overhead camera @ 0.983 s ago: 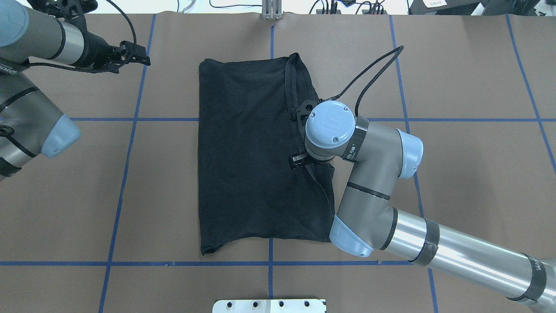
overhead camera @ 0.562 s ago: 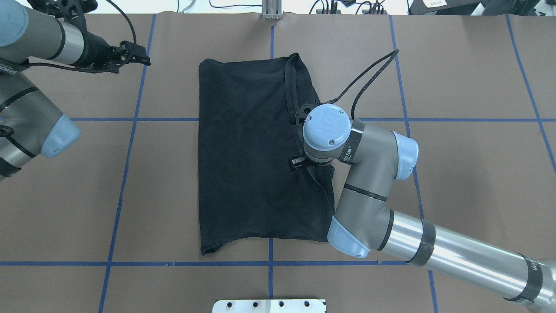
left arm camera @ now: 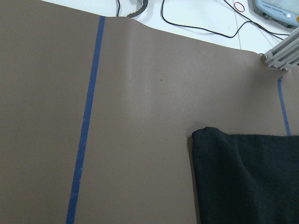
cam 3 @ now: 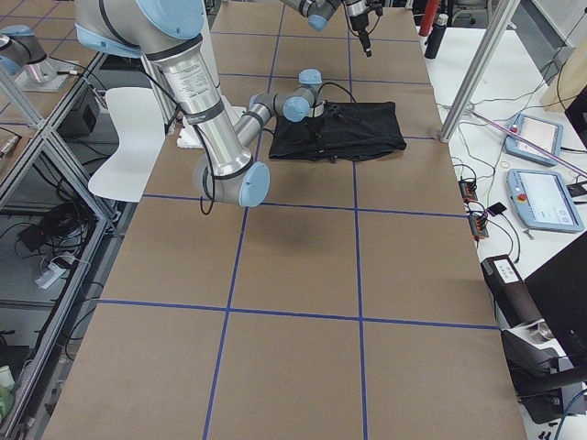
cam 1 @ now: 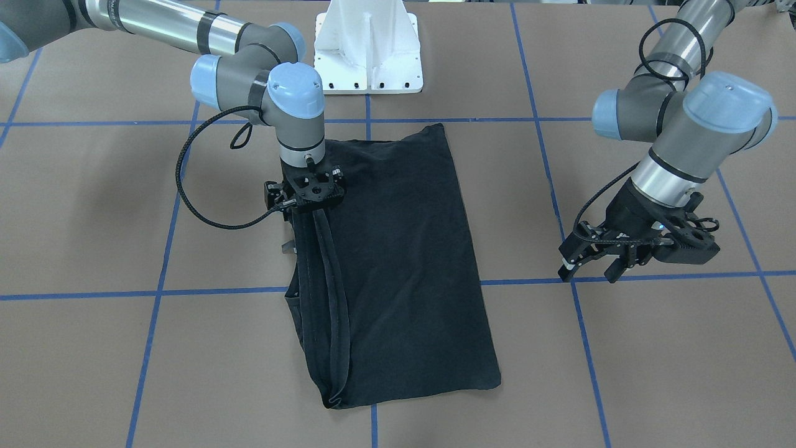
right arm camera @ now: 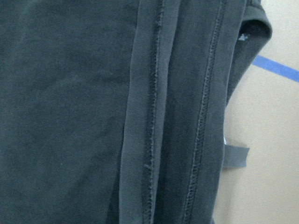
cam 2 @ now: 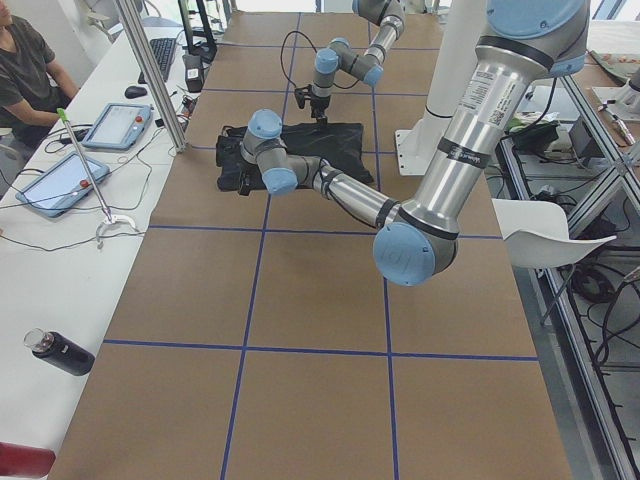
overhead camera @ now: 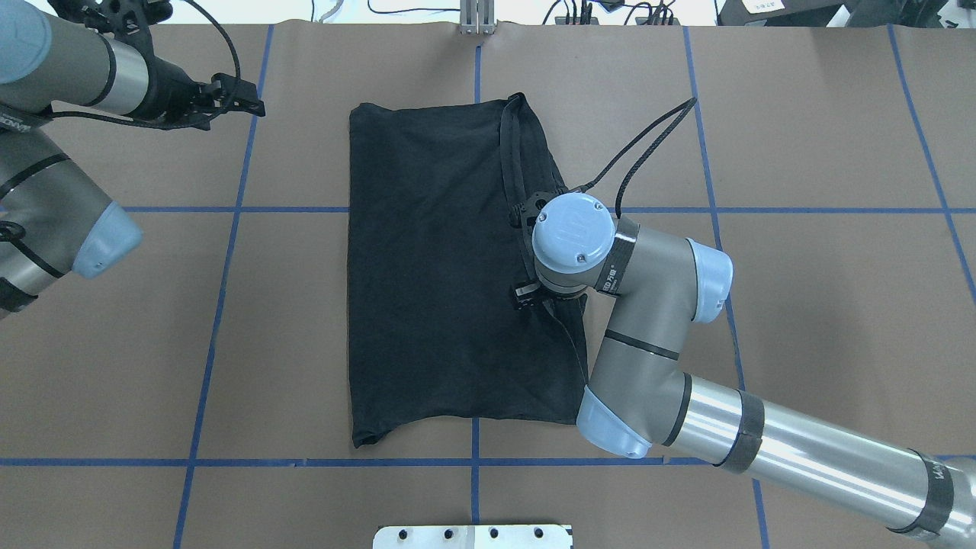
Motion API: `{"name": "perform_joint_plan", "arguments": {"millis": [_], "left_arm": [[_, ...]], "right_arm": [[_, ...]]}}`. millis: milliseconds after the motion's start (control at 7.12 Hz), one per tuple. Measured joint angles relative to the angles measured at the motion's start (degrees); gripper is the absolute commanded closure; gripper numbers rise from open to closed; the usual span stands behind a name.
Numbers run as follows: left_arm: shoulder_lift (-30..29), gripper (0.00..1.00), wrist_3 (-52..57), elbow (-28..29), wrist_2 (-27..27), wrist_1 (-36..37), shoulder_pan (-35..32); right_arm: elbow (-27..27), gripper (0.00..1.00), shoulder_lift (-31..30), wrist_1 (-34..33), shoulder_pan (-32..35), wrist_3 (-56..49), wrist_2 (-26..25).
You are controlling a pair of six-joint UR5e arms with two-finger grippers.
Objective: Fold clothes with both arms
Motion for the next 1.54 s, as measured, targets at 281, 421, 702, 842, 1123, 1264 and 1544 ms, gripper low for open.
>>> {"name": "perform_joint_plan", "arguments": {"millis": [281,421,702,842,1123,1264,1544], "left_arm": [[0.0,0.0,0.0,0.0,0.08,-0.01,0.16],[-0.04,0.0,0.0,0.0,0.13,0.01,0.18],[-0.2,0.0,-0.06,-0.04,0.17,0.03,0.19],[-0.29,0.0,-0.07,-0.02,0.17,0.04,0.23],[-0.38,0.0,-0.07,0.05,0.17,0.04,0.37],[-0.39,0.0,-0.07,0.07,0.18,0.04,0.41],[-0.38,0.0,0.01,0.11,0.18,0.04,0.45]], "right_arm": [[-0.33,0.0,-0.4,-0.05,0.66,-0.28,0.25],[-0.36,0.0,-0.5,-0.07,1.42,-0.51,0.49],[-0.39,0.0,-1.59,0.21,2.49,-1.83,0.67],[-0.39,0.0,-2.19,0.33,2.74,-2.35,0.67],[-0.39,0.0,-2.83,0.4,3.41,-2.6,0.73],[-0.39,0.0,-2.78,0.4,3.94,-2.62,0.99],[-0.09,0.0,-1.86,0.41,4.81,-2.63,1.43]]}}
